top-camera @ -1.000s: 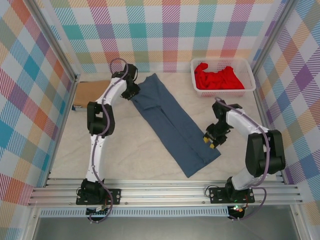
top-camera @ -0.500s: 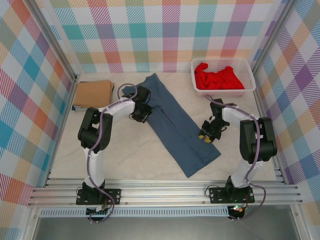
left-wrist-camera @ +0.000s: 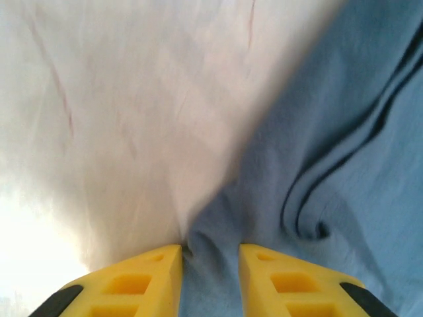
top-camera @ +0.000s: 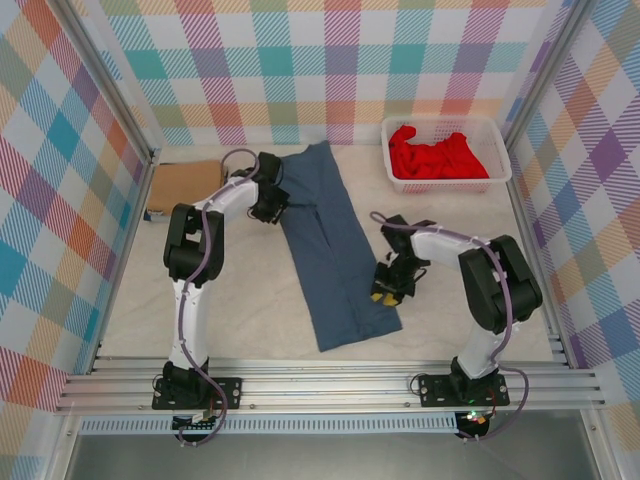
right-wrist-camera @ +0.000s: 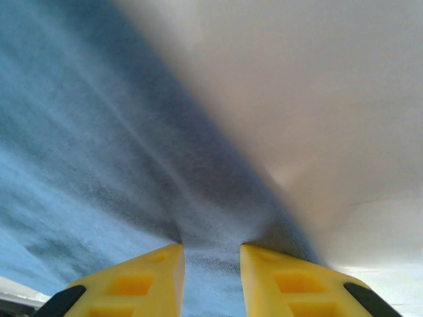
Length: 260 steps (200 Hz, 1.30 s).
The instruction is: Fold and stack the t-shirts
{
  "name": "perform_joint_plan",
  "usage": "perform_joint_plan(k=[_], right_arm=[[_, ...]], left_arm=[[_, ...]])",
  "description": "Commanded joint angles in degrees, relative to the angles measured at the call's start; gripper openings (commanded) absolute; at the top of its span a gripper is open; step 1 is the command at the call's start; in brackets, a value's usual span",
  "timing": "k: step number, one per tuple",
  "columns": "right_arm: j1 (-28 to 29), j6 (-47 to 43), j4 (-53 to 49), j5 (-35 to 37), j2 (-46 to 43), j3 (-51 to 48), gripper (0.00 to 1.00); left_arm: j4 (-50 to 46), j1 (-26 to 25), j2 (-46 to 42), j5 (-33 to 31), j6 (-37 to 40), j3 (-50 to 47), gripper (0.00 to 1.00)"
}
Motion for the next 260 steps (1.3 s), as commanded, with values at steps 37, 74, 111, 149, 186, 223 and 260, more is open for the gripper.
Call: perform_joint_plan(k=[37, 74, 111, 149, 186, 223, 260], right_arm=[[9.8, 13.8, 3.0, -6.5, 8.4, 5.2, 0.31], [11.0, 19.0, 4.7, -7.1, 10.0, 8.5, 0.31], [10.9, 16.9, -0.1, -1.1, 4.0, 12.3, 0.38], [8.7, 14.6, -2.0, 0.9, -5.9, 7.3, 0.43], [6.5, 9.5, 1.3, -6.9, -15.5, -5.1, 0.45], [6.7, 12.4, 6.3, -13.4, -21.6, -16.8, 0.44], [7.7, 15.4, 12.0, -14.1, -20.4, -20.7, 0.42]], left_arm=[[-8.3, 3.8, 10.8, 3.4, 10.6, 15.6, 0.28], [-12.2, 4.5, 10.2, 0.7, 14.3, 19.3, 0.27], [-14.3, 4.4, -0.8, -4.8, 18.3, 15.0, 0.35], [-12.9, 2.3, -21.3, -1.6, 17.8, -7.8, 0.40], [-11.9, -6.0, -41.8, 12.3, 18.6, -38.2, 0.40], [-3.2, -19.3, -60.9, 20.6, 8.3, -63.0, 0.46], [7.1, -25.4, -65.6, 17.8, -0.1, -72.8, 0.50]])
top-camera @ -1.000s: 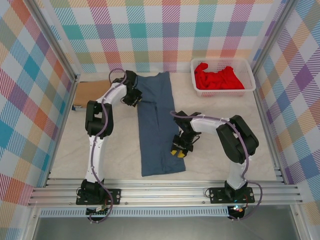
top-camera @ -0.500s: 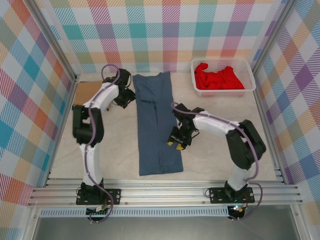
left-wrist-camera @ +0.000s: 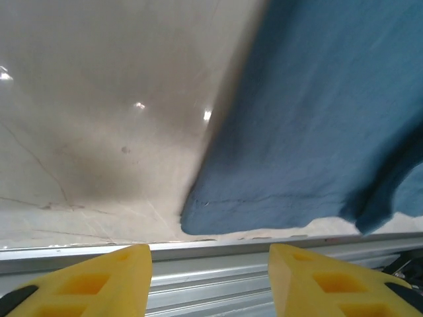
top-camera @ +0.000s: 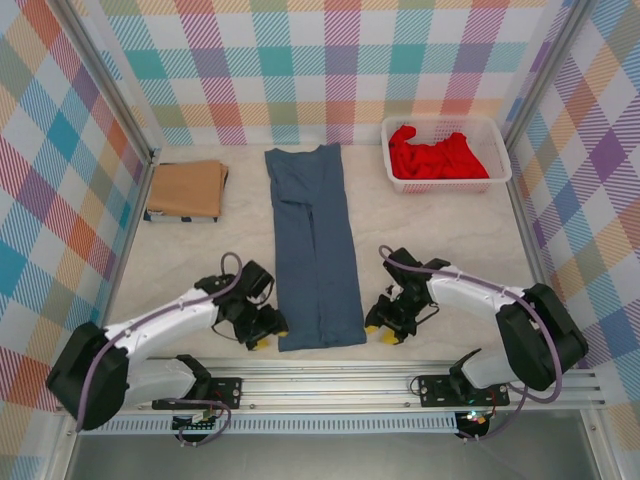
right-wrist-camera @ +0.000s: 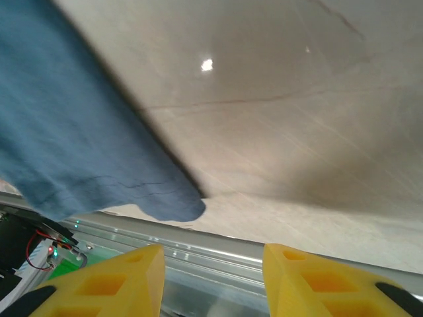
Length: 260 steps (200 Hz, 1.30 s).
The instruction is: Fold and stack the t-shirts
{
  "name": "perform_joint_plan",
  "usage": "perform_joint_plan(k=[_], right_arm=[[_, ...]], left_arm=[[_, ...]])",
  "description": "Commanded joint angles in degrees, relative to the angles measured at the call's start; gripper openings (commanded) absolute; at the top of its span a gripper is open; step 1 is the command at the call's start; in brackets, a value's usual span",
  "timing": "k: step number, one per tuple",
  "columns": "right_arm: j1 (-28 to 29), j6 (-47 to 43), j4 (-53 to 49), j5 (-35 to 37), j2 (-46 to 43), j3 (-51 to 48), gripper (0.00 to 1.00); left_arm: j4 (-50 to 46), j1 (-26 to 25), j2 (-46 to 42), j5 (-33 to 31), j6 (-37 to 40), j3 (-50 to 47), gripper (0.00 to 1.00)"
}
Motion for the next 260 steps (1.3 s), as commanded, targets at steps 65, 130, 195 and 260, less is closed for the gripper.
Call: perform_joint_plan(k=[65, 130, 195, 260], right_arm=[[3.7, 4.0, 8.6, 0.1, 7.4, 1.9, 0.37], [5.5, 6.4, 11.2, 1.3, 8.8, 1.5, 0.34], [6.7, 7.5, 12.2, 0.5, 11.6, 4.5, 0.23], [6.8, 7.5, 12.0, 0.0, 12.4, 5.9, 0.09]], left_arm=[[4.3, -6.4, 7.0, -5.0, -4.9, 2.3, 0.45], [-2.7, -7.1, 5.4, -6.5, -4.5, 4.6, 0.45], [2.9, -8.6, 10.6, -5.3, -7.3, 4.2, 0.44], [7.2, -9.4, 15.9, -5.8, -7.4, 6.8, 0.22]])
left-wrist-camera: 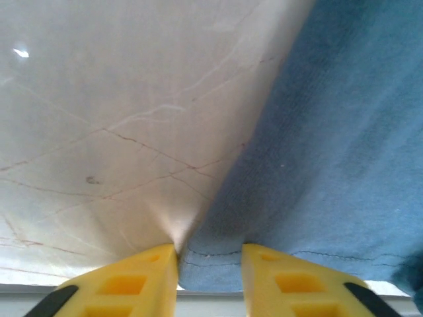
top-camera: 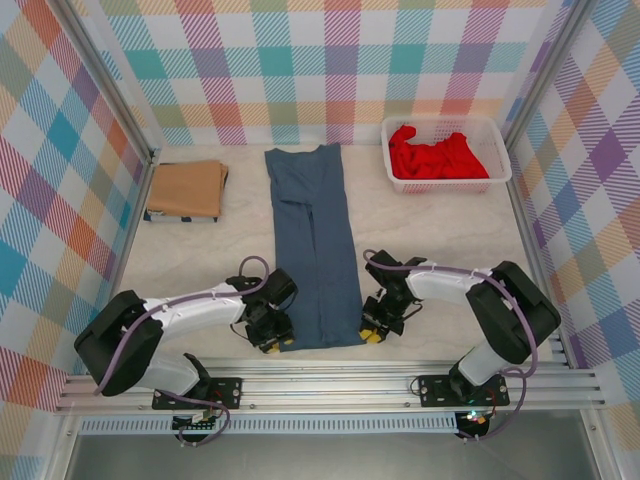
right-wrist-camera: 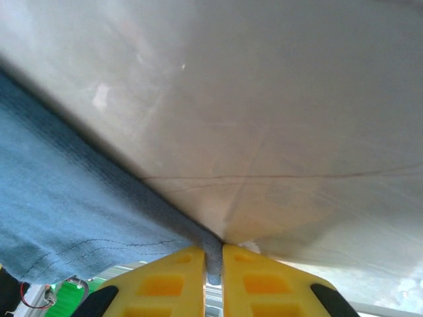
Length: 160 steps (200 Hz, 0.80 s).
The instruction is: Fold and stack the t-shirts
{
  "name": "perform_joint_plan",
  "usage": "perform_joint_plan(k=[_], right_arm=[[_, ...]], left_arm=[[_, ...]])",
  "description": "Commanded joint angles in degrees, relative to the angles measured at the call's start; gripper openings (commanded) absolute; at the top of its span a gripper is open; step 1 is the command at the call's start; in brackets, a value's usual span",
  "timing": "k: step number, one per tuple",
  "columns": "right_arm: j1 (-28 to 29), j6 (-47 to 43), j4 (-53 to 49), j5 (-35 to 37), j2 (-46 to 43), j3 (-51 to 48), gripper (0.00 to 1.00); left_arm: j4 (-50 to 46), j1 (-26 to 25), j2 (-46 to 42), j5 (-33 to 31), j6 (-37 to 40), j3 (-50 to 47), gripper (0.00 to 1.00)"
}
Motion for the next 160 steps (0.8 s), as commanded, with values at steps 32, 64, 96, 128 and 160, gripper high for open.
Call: perform_joint_plan(k=[32, 64, 96, 128, 160], right_arm=[[1.3, -0.6, 6.6, -1.9, 2.0, 3.2, 0.01], [1.3, -1.8, 2.4, -1.1, 0.2, 4.3, 0.00], [1.3, -4.2, -3.4, -2.4, -2.4, 3.8, 0.00], [2.4, -8.4, -10.6, -4.3, -5.5, 3.6, 0.00], [4.8, -10.7, -16.7, -5.2, -9.8, 4.6, 0.00]], left_arm=[[3.7, -1.3, 1.3, -2.0, 0.3, 4.5, 0.05], [-0.6, -1.3, -1.5, -2.7, 1.2, 5.4, 0.00], [-5.5, -1.3, -5.3, -1.1, 3.3, 5.0, 0.00], [-8.6, -2.6, -9.7, 2.7, 4.5, 3.4, 0.00], [-11.8, -4.1, -16.4, 4.4, 4.1, 3.0, 0.00]])
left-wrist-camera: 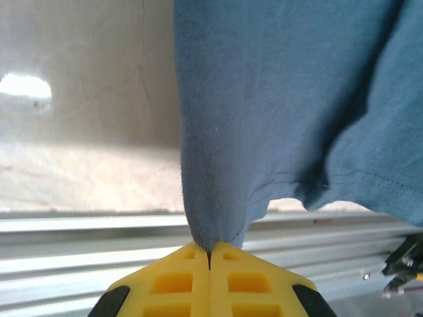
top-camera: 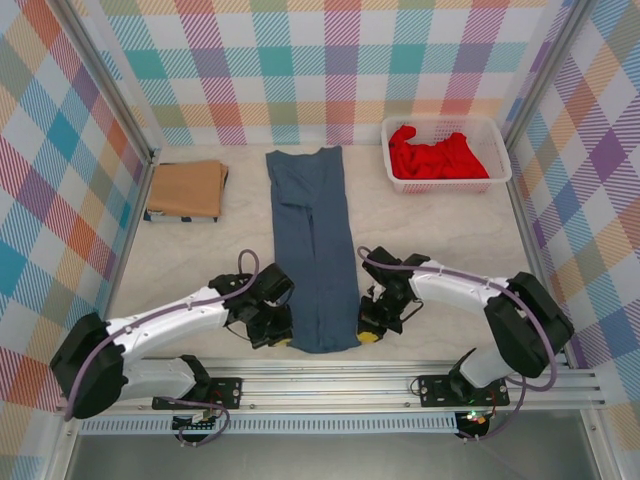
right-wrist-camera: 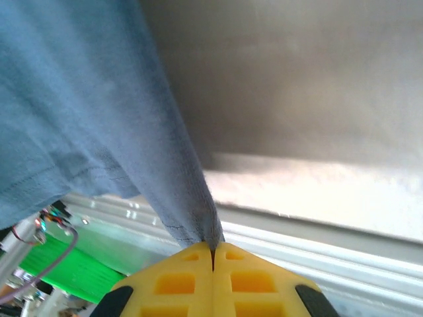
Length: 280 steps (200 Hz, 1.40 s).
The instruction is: Fold and stack the t-shirts
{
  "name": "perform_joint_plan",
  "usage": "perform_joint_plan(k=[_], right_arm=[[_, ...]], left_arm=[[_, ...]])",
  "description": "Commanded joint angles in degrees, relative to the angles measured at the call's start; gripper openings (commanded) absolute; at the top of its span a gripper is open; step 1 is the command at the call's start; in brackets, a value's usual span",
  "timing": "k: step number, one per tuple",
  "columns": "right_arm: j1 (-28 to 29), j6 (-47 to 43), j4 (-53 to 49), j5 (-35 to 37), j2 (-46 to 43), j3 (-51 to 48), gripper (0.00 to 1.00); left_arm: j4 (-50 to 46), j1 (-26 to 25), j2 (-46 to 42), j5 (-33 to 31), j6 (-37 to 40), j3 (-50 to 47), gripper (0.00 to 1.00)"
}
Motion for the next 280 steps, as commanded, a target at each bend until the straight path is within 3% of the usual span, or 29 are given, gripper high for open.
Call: perform_joint_plan(k=[1, 37, 70, 96, 136, 186, 242, 280], right_arm=[[2.0, -3.2, -8.6, -2.3, -3.8, 1.5, 0.00], [2.2, 0.0, -11.9, -1.0, -9.8, 5.6, 0.00], [0.3, 0.4, -14.7, 1.4, -8.6, 13.5, 0.00], [-5.1, -1.5, -14.7, 2.6, -4.5, 20.3, 0.00], [-9.8, -5.4, -13.8, 3.2, 6.9, 32.4, 0.00], [-14.9, -7.7, -13.3, 4.5, 19.8, 44.4, 0.00], [-18.4, -9.2, -12.2, 3.8, 32.4, 53.7, 0.00], [-20.3, -10.6, -11.9, 3.3, 40.0, 59.9, 0.00]], left_arm=[[-5.3, -1.6, -5.4, 2.8, 0.6, -0.7, 0.00], [-9.8, -1.9, -12.1, -1.2, -0.2, 4.5, 0.00], [-10.0, -0.8, -10.8, -6.7, 0.1, 11.3, 0.00], [-9.4, 4.3, -7.9, -10.5, 0.8, 16.2, 0.00], [-0.7, 16.1, -2.6, -7.4, 1.4, 15.8, 0.00], [5.6, 26.4, 10.5, -3.2, 8.7, 22.7, 0.00], [8.5, 31.7, 26.9, -1.9, 15.8, 31.4, 0.00], [8.7, 32.5, 34.1, -1.5, 17.8, 35.9, 0.00]])
